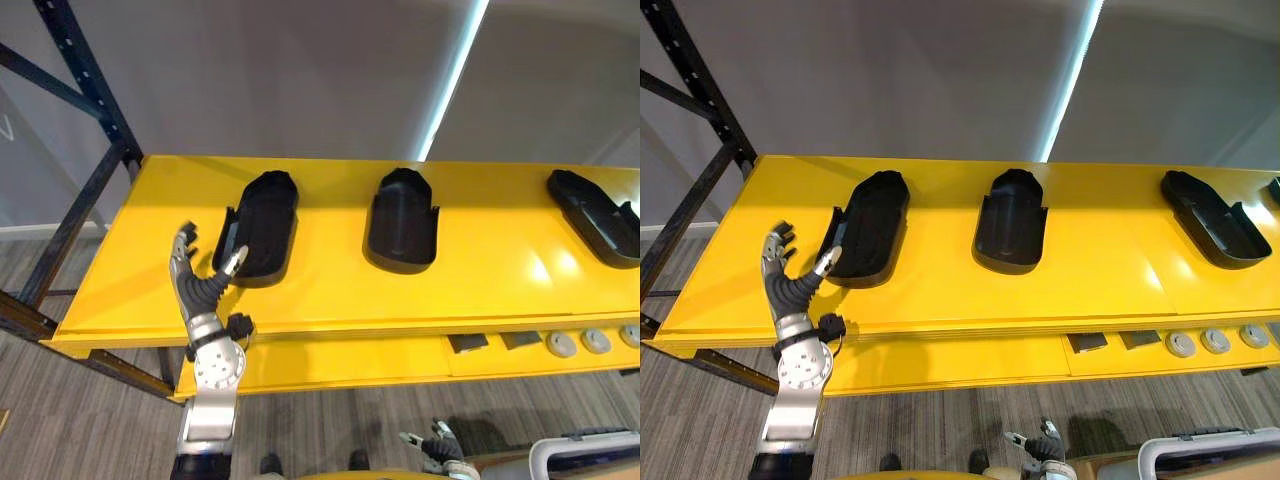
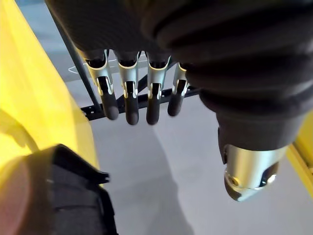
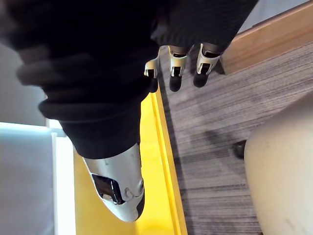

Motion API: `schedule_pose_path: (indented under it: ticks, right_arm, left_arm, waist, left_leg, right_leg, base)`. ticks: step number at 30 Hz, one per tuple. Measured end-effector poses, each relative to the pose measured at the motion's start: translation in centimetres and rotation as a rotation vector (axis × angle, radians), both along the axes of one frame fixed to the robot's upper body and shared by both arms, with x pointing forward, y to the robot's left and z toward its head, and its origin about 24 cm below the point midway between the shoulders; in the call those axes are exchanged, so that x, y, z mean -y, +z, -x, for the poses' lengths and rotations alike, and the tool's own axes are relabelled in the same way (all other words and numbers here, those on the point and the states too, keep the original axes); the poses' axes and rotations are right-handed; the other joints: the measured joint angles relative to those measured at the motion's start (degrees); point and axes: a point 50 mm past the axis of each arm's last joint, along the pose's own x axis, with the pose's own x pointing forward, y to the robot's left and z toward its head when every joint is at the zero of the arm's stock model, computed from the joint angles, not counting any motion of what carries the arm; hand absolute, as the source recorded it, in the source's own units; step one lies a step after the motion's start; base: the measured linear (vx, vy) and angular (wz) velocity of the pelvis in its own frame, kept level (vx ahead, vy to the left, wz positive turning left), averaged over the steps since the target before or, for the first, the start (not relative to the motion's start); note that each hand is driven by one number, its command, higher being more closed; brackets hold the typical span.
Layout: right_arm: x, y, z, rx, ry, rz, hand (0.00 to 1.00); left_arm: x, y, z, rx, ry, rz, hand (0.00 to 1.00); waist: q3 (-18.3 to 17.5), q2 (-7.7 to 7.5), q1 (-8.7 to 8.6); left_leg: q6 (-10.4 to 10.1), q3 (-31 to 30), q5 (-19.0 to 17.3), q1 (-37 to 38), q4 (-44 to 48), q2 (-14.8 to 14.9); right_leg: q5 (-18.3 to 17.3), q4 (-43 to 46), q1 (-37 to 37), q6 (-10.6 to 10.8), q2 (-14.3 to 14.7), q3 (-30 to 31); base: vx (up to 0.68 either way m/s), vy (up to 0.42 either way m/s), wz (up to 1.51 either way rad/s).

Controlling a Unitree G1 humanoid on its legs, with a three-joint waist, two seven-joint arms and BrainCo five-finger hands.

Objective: Walk over and take plastic housings, then place them on the shelf

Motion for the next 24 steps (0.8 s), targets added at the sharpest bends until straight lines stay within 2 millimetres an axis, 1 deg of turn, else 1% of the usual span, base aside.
schedule_pose_path:
  ticks: [1, 4, 9, 12, 14, 15, 17, 21, 24]
  right_arm:
    - [0.0, 0.0, 0.1, -0.003, -0.001, 0.001, 0.00]
    - [0.0, 0.0, 0.1, -0.006, 0.000, -0.001, 0.00]
    - [0.0, 0.0, 0.2, -0.007, -0.001, -0.001, 0.00]
    - [-0.2, 0.0, 0.2, -0.006, -0.003, -0.006, 0.00]
    - [-0.3, 0.0, 0.3, -0.007, -0.005, -0.008, 0.00]
    - [-0.4, 0.0, 0.4, -0.006, -0.007, -0.011, 0.00]
    - [-0.5, 0.1, 0.4, 0.002, -0.010, -0.012, 0.00]
    - [-0.4, 0.1, 0.2, 0.005, -0.008, -0.011, 0.00]
    - [-0.4, 0.1, 0.2, 0.004, -0.008, -0.008, 0.00]
  left_arm:
    - [0.1, -0.6, 0.4, -0.030, -0.011, 0.005, 1.00]
    - [0.7, -1.6, 1.1, -0.089, -0.064, 0.020, 1.00]
    - [1.8, -2.0, 0.9, -0.111, -0.149, 0.037, 1.00]
    - [2.4, -3.0, 0.6, -0.144, -0.202, 0.065, 1.00]
    - [2.8, -4.1, 0.6, -0.196, -0.233, 0.064, 1.00]
    - [2.8, -4.2, 0.6, -0.203, -0.240, 0.059, 1.00]
    - [3.0, -4.2, 0.1, -0.206, -0.265, 0.040, 1.00]
    - [2.9, -4.2, -0.9, -0.208, -0.275, 0.009, 1.00]
    - [3.1, -4.6, -1.3, -0.230, -0.277, -0.004, 1.00]
  waist:
    - [0.0, -0.01, 0.50]
    - [0.0, 0.00, 0.62]
    - [-0.1, -0.03, 0.59]
    - [-0.2, -0.03, 0.58]
    - [-0.9, -0.42, 0.56]
    - [-1.1, -0.52, 0.54]
    - [-1.5, -0.43, 0.51]
    - [-1.6, -0.21, 0.46]
    - [-1.9, 0.46, 0.32]
  left_leg:
    - [0.0, 0.0, 0.0, 0.0, 0.0, 0.2]
    - [0.0, 0.6, 0.0, -0.2, 0.0, 0.3]
    - [-0.1, 1.6, 0.1, -0.1, 0.0, 0.2]
    - [-0.5, 2.0, 0.7, 0.3, 0.0, -0.4]
    - [-0.5, 2.6, 0.9, 1.1, 0.0, -0.8]
    - [-0.5, 2.6, 0.9, 1.0, 0.0, -0.9]
    - [-0.5, 2.8, 0.9, 1.4, 0.0, -1.4]
    - [-0.5, 3.2, 0.9, 1.8, 0.0, -1.4]
    - [-0.4, 3.5, 0.9, 1.9, 0.0, -1.2]
  right_leg:
    - [0.0, 0.0, 0.0, 0.0, 0.1, 0.0]
    - [-0.5, -0.1, 0.0, 0.2, 0.1, -0.3]
    - [-0.7, -0.1, 0.1, 0.5, -0.2, -0.7]
    - [-1.1, 0.1, 0.5, 1.1, -0.9, -0.9]
    - [-1.4, 0.0, 1.1, 1.5, -1.4, -0.8]
    - [-1.4, 0.0, 1.1, 1.6, -1.5, -0.7]
    - [-1.4, 0.0, 1.0, 1.6, -1.9, -0.7]
    - [-1.4, 0.0, 1.0, 1.6, -1.8, -0.4]
    - [-1.4, 0.0, 1.0, 1.6, -1.7, -0.2]
  base:
    - [0.00, 0.000, 0.00]
    - [0.00, -0.020, 0.06]
    - [0.00, -0.001, 0.01]
    - [0.04, 0.036, 0.03]
    - [0.07, 0.050, -0.04]
    - [0.08, 0.044, -0.04]
    - [0.06, 0.033, -0.01]
    - [0.00, 0.007, -0.06]
    - [-0.02, -0.016, -0.04]
